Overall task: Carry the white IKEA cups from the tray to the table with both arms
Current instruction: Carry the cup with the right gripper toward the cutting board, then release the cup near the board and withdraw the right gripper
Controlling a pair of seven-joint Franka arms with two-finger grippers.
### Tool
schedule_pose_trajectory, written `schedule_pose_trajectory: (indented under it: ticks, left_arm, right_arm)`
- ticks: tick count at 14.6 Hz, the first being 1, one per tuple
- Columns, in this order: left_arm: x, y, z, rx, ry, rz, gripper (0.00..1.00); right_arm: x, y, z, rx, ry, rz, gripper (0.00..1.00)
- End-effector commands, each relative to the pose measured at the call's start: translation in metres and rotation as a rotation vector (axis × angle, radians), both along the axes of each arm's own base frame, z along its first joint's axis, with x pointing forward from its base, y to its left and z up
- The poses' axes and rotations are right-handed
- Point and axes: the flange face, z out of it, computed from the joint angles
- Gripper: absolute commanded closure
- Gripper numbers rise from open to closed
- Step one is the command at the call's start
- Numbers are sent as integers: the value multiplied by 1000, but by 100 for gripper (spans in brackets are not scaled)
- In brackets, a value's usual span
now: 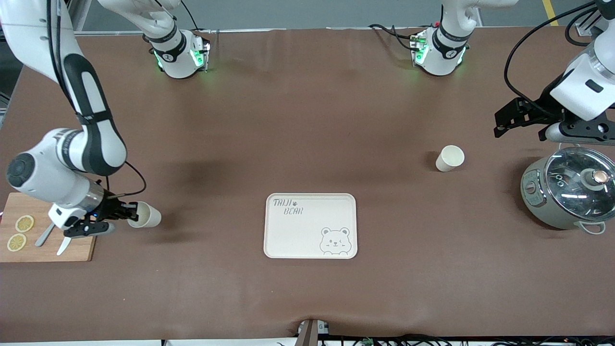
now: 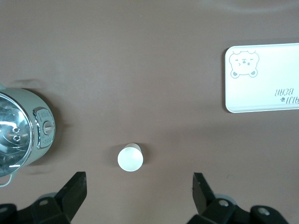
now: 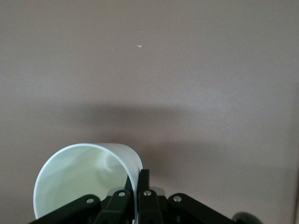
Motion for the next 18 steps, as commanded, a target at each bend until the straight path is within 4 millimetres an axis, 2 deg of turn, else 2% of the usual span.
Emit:
schedule_pose_trajectory:
  ticks: [1, 2, 6, 7, 8, 9, 13, 16, 18]
  left_arm:
    - [0, 3, 4, -8, 5, 8, 0]
    - [0, 3, 4, -9, 5, 8, 0]
    - [1, 12, 4, -5, 5, 7, 0]
    - [2, 17, 3, -4, 5, 13, 0]
    - [2, 18, 3, -4, 5, 14, 0]
    - [2, 18, 4, -3, 3, 13, 0]
    - [3, 42, 7, 21, -6, 33, 0]
    - [3, 48, 8, 19, -8, 30, 0]
    - [3, 47, 8, 20, -6, 25, 0]
  right_arm:
    - [4, 6, -29, 2, -22, -5, 100]
    - [4, 8, -36, -1, -22, -3, 100]
    - [4, 9, -39, -3, -19, -1, 100]
    - [4, 10, -37, -3, -21, 4, 73]
    - [5, 16, -36, -2, -22, 11, 4]
    - [6, 16, -35, -2, -24, 12, 0]
    - [18, 12, -12, 13, -12, 14, 0]
    - [36, 12, 42, 44, 74, 50, 0]
    - [43, -2, 87, 54, 125, 55, 0]
